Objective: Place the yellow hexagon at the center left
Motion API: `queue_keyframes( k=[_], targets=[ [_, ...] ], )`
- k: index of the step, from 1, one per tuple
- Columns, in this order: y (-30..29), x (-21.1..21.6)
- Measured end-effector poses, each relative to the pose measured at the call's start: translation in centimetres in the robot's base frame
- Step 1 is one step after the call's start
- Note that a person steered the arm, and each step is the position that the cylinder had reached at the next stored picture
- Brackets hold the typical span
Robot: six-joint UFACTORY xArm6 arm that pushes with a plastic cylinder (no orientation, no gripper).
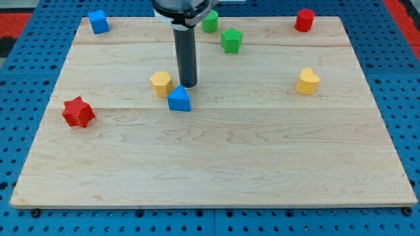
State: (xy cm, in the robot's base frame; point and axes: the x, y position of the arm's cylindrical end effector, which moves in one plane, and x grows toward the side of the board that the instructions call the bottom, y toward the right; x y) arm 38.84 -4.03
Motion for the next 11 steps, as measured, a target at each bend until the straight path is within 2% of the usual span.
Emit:
queue_keyframes(
  k=[1, 7, 8, 9, 10, 11],
  targets=[
    [-0.6, 0.2],
    [-15.0, 0.4],
    [-15.7, 0.4],
    [-13.1, 0.4],
    [-12.8, 1.7],
    [-13.0, 5.0]
  ],
)
